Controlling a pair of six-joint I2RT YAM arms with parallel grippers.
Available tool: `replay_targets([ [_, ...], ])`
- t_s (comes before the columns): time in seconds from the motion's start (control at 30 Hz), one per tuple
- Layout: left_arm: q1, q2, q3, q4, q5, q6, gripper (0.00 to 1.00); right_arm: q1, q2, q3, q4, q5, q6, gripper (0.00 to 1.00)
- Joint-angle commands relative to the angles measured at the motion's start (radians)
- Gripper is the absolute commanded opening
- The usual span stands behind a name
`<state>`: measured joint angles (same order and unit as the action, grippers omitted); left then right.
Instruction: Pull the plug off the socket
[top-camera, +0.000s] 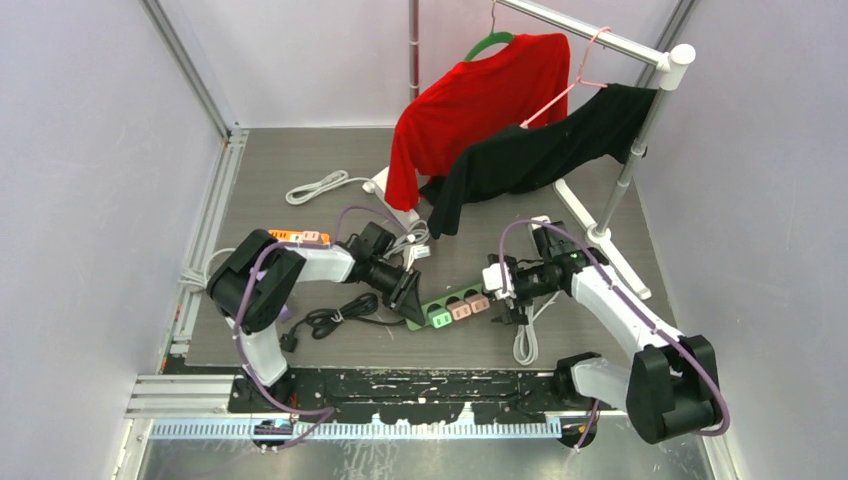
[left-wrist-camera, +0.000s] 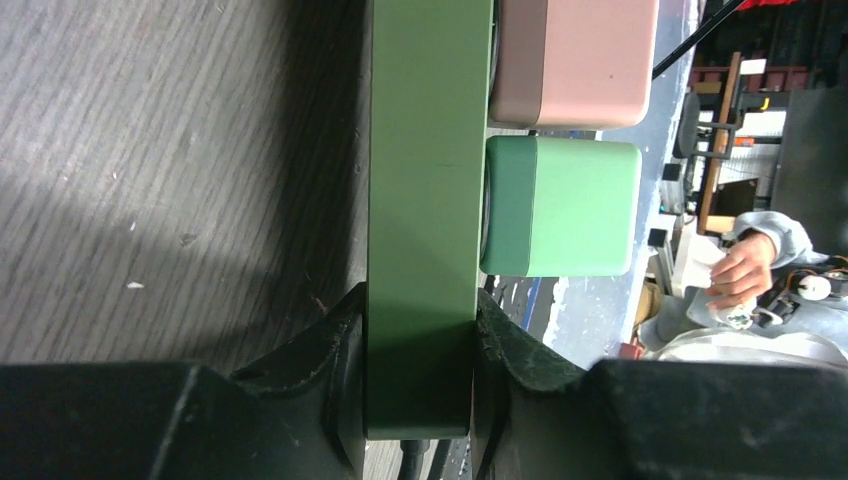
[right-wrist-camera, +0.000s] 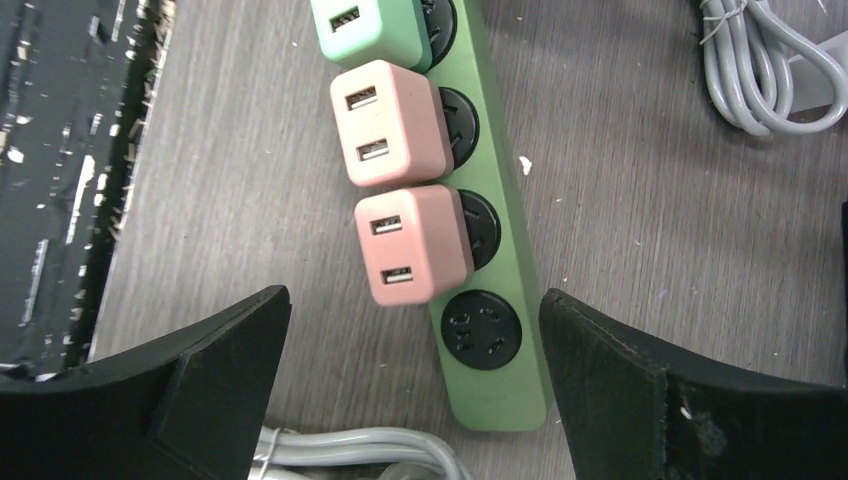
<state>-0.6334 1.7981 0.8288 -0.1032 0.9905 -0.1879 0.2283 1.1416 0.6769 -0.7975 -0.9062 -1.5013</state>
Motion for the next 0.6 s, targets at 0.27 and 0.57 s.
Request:
replay_targets([
  [0.27, 0.006, 0.014, 0.032, -0.052, -0.037, -0.071, 0.29, 0.129, 0.077, -0.031, 0.268, 0.144, 0.158, 0.78],
  [0.57, 0.010, -0.176, -0.019, 0.042, -0.196, -0.150, 0.53, 0.152, 0.099, -0.004, 0.221, 0.117, 0.148, 0.35],
])
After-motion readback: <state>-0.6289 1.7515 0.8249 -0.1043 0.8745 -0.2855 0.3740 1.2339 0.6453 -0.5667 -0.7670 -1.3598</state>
